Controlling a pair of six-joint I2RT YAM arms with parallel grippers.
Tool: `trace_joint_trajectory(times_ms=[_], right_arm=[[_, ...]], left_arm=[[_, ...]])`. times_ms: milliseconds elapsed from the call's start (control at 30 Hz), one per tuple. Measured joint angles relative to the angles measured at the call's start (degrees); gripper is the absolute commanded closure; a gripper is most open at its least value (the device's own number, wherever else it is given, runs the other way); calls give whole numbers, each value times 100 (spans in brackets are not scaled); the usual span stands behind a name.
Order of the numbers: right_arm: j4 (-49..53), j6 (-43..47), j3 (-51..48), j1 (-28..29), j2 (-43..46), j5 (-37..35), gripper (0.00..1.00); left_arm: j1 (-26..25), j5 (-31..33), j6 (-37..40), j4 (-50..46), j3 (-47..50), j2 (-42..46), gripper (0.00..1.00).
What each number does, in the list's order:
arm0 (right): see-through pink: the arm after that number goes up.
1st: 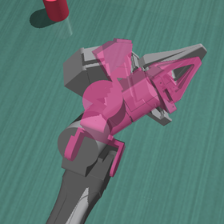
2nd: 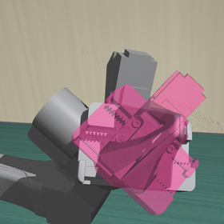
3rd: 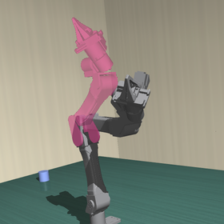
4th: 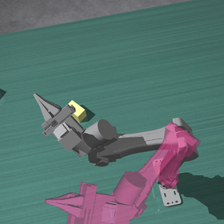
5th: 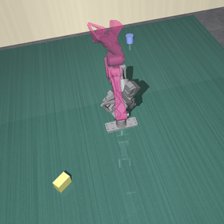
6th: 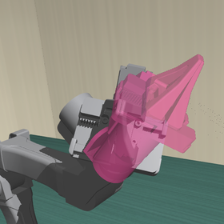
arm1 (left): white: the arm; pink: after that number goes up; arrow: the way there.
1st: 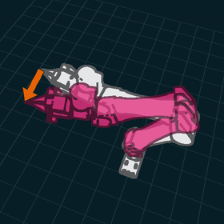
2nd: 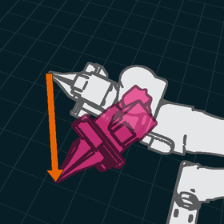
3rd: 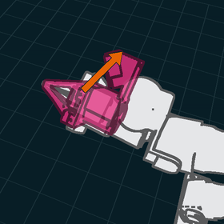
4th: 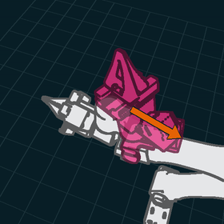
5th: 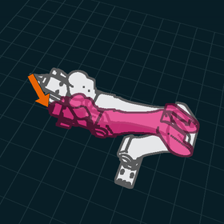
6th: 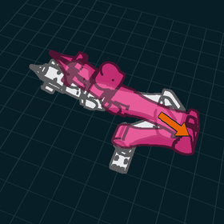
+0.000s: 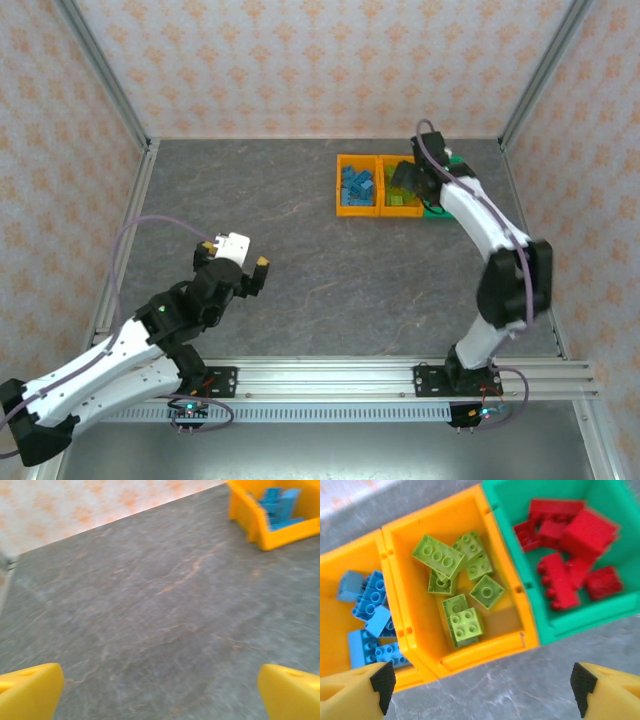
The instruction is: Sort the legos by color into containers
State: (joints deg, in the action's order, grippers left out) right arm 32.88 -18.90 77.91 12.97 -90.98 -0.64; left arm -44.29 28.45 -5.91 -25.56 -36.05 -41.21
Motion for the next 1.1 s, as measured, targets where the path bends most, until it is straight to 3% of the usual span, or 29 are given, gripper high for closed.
trace_joint_trajectory(times_ms=[267,367,467,600,733,900,1100], right_arm=[[-1836,621,-3672,0,3495,-1338,1],[-3226,1095,-5217,-2,3982,-1834,1],[-4286,1488,-6024,-22,3427,-2197,1],[-5501,1976,-5814,-68,1700,-2406,1],[-6846,2094,-5539,-562,592,-1816,1],[-7469,1993,-5556,-1139,389,-1259,1],[-7667,1982,-5556,-1097,389,-1021,1]], left_arm=[[1419,247,669,2020,1038,-758,0],[1899,179,940,2747,1241,-1231,0],[2455,-149,1034,3517,1357,-1803,0],[3040,-678,1049,4564,1408,-2675,0],[3523,-1274,1047,5434,1368,-3635,0],[4262,-2098,833,6290,1342,-4551,0],[4280,-2404,741,6533,1279,-4551,0]])
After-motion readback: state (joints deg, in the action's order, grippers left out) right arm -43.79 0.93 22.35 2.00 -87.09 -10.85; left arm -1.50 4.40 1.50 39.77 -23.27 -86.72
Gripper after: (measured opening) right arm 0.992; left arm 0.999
